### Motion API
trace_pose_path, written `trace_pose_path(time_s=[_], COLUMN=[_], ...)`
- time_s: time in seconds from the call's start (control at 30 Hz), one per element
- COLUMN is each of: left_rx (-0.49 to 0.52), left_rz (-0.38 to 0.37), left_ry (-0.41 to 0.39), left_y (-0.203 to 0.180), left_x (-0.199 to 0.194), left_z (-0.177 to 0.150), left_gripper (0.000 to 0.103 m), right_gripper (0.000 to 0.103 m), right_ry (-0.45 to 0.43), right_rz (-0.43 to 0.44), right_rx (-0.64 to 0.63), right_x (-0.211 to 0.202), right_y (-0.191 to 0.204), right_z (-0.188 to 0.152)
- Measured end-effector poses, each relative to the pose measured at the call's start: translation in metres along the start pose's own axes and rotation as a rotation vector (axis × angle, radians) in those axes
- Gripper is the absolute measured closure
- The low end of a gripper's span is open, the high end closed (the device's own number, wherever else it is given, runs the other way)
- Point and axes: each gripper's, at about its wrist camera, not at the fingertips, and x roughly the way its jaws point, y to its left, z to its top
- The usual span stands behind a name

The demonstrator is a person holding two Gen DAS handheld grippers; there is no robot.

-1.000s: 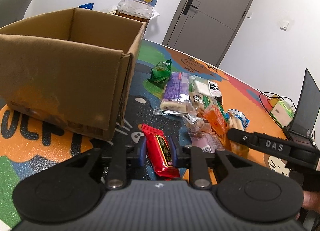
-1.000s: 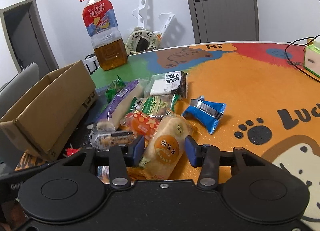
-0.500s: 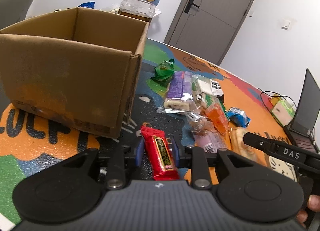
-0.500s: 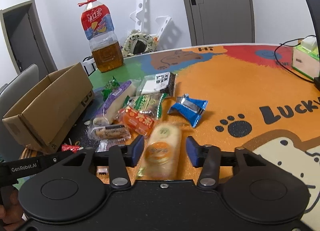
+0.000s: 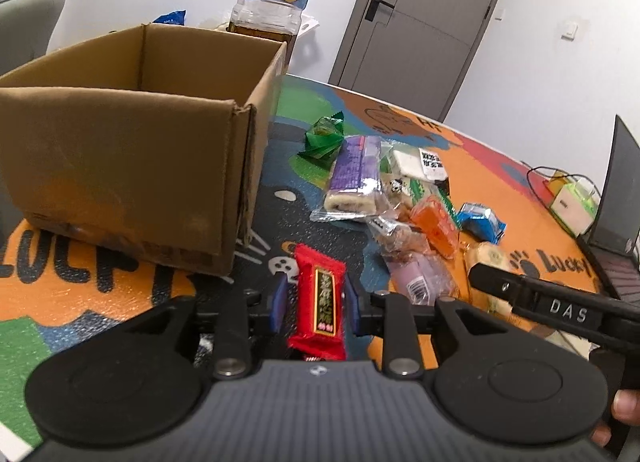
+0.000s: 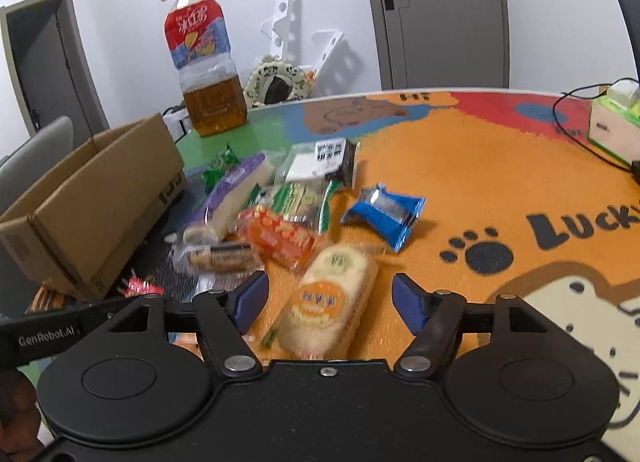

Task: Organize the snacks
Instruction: 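Grasp the red candy bar with the left tool while the right tool grasps the round cake bread, then carry both snacks over the cardboard box and open both tools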

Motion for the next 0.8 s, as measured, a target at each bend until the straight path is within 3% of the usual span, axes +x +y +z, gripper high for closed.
trace_pose_path(time_s=[0.07, 0.17, 0.2, 0.4, 0.8], left_rx=[0.020, 0.023, 0.012, -0.003, -0.007], left_rz=[0.002, 0.009, 0.001, -0.031, -0.055], left_ry=[-0.003, -0.006, -0.005, -0.008, -0.100], left_y=[-0.001, 0.002, 0.004, 0.007, 0.008], left_x=[-0.001, -0.002, -0.002, -0.009, -0.048], left_z=[-0.003, -0.004, -0.003, -0.001, 0.018], left_gripper=[0.075, 0.083, 0.083, 0.084, 0.084], right_gripper=[0.039, 0.064, 0.066, 0.067, 0.067], right_ry=[0.020, 0.008, 0.012, -0.018, -0.113], right_rz=[-0.006, -0.040, -0.029, 0.003, 0.068], right_rx=[-0.015, -0.050, -0.035, -0.006, -0.042], right_x=[0.004, 0.002, 0.001, -0.011, -0.039], right_y=[0.003, 0.008, 0.006, 0.004, 0.029], right_z=[-0.005, -0.006, -0.005, -0.001, 0.024])
